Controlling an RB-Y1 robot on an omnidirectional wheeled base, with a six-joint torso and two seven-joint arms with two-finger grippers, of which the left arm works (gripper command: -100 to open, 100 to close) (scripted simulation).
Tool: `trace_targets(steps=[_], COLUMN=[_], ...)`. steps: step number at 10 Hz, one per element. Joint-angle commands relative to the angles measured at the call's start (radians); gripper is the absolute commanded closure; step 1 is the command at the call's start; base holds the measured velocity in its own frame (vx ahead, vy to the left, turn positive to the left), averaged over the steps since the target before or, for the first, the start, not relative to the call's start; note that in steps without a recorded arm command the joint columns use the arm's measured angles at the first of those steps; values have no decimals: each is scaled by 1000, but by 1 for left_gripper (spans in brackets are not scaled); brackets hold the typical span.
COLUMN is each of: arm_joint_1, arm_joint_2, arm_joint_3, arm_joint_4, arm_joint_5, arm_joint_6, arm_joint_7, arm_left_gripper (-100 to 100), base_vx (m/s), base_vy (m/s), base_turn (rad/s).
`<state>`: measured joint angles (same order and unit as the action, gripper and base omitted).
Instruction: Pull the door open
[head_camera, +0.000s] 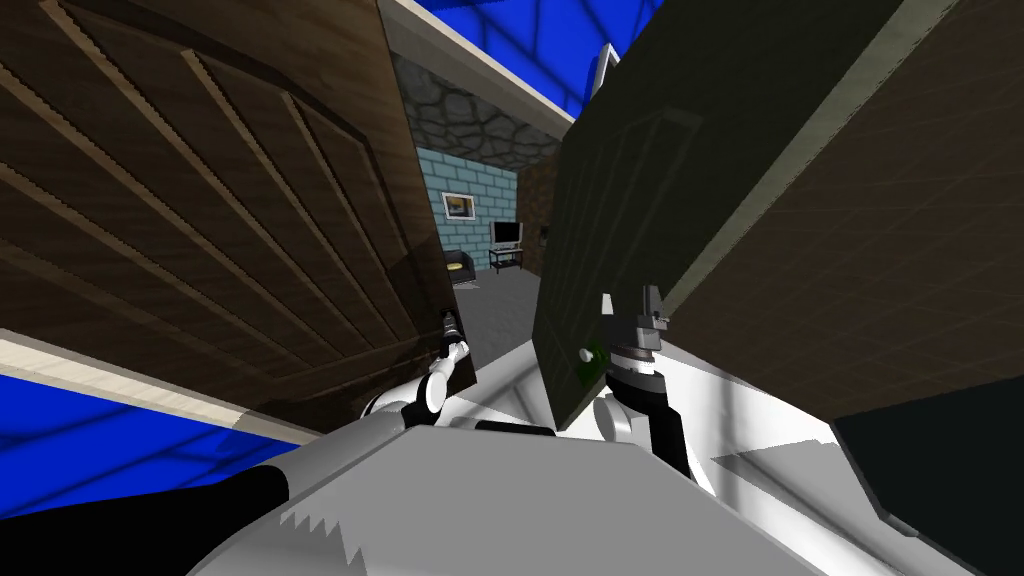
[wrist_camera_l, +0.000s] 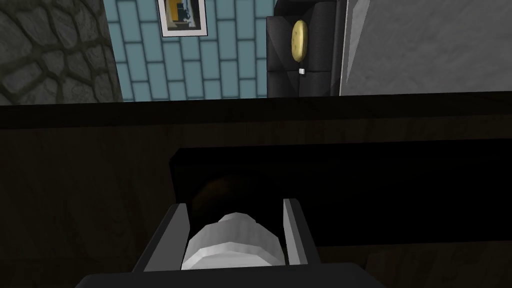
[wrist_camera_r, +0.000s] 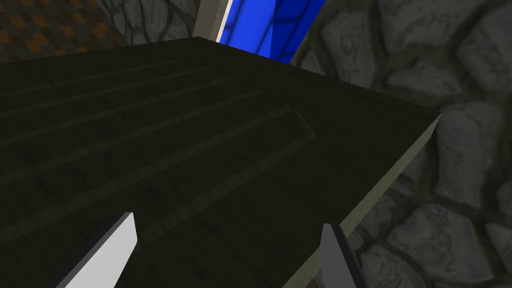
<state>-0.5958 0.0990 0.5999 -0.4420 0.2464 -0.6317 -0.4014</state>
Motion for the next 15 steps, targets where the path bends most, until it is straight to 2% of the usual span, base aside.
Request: trace_targets(steps=[1, 2, 3, 11, 12, 14, 15], arm_joint_1=[12, 19, 21, 18, 34, 45, 58], arm_joint_2=[0, 17, 8, 7, 36, 56, 78], arm_joint_3=[-25, -39, -25, -17, -19, -20, -22], arm_joint_4=[-26, -26, -35, -36, -37, -38, -39], arm_joint_5=[-9, -14, -9, -2, -1, 0, 1], arm_joint_6=[26, 32, 34, 42, 45, 48, 50], arm_joint_7=[30, 55, 34, 30, 57, 76, 96], arm_left_gripper=[100, 100, -100, -100, -100, -100, -100], base_vx=[-92, -96, -146, -185, 68, 143, 162], base_vy=[-109, -114, -106, -39, 17, 28, 50], base_turn=[-179, -274, -32, 58, -127, -80, -103])
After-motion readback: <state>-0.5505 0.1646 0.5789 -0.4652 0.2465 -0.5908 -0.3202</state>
